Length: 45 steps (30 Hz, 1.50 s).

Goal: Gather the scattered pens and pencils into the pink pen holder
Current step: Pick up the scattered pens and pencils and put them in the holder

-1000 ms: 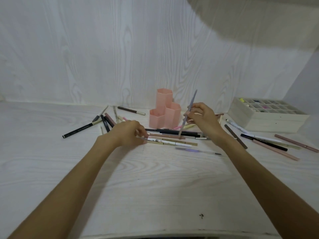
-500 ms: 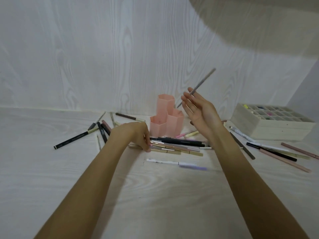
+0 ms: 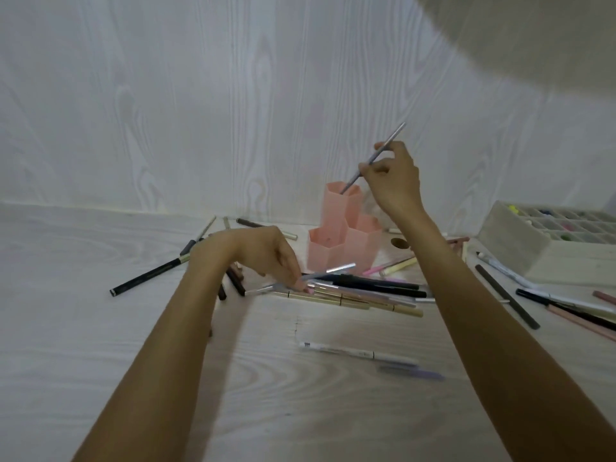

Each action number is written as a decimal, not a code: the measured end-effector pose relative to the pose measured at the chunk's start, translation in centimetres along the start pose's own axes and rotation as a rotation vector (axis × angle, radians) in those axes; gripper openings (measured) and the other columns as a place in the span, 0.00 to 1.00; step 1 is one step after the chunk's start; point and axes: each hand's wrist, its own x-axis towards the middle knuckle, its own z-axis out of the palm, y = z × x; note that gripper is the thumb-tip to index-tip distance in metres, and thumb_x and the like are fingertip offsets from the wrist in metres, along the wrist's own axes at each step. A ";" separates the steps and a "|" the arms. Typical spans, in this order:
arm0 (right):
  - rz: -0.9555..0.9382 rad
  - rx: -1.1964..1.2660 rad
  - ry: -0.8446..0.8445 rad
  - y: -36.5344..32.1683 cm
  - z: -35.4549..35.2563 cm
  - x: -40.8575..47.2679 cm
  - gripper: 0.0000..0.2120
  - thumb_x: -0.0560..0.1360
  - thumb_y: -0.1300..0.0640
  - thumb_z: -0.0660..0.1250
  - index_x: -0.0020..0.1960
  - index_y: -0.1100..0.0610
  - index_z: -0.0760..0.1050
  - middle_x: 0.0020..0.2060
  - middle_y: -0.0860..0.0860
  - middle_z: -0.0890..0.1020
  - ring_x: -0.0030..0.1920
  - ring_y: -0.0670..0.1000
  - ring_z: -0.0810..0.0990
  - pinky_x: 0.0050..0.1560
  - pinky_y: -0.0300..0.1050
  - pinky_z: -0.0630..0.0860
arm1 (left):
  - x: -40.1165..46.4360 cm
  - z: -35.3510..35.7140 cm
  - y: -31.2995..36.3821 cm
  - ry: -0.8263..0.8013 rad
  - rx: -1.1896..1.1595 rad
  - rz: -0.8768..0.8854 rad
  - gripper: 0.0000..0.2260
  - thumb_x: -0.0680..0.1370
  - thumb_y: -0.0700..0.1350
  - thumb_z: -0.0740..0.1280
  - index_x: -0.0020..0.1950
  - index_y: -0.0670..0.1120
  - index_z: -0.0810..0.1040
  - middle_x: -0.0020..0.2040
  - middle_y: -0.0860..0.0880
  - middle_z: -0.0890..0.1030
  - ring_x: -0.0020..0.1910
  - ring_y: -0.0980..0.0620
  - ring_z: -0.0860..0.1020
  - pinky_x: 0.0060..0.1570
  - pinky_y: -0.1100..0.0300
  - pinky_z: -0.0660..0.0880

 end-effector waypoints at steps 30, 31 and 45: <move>-0.277 -0.151 -0.461 1.3 -5.6 -5.3 0.14 0.76 0.63 0.63 0.48 0.47 0.81 0.41 0.40 0.83 0.42 0.42 0.81 0.41 0.29 0.73 | 7.5 -1.9 5.4 1.058 -0.289 -0.044 0.11 0.75 0.54 0.69 0.53 0.51 0.83 0.54 0.54 0.83 0.54 0.55 0.79 0.38 0.62 0.67; -0.269 -0.166 -0.511 1.3 -5.7 -5.7 0.14 0.75 0.64 0.63 0.49 0.49 0.82 0.43 0.44 0.84 0.44 0.45 0.81 0.47 0.35 0.76 | 7.8 -1.9 5.2 1.013 -0.259 -0.062 0.12 0.75 0.53 0.68 0.54 0.51 0.83 0.57 0.52 0.82 0.57 0.52 0.78 0.41 0.62 0.67; -0.045 -0.424 -1.276 0.2 -8.0 -15.7 0.12 0.70 0.44 0.71 0.50 0.48 0.80 0.46 0.42 0.81 0.45 0.43 0.79 0.48 0.37 0.74 | -7.2 7.8 6.6 0.096 -0.091 0.296 0.07 0.70 0.57 0.73 0.46 0.62 0.77 0.46 0.62 0.78 0.42 0.64 0.75 0.41 0.73 0.71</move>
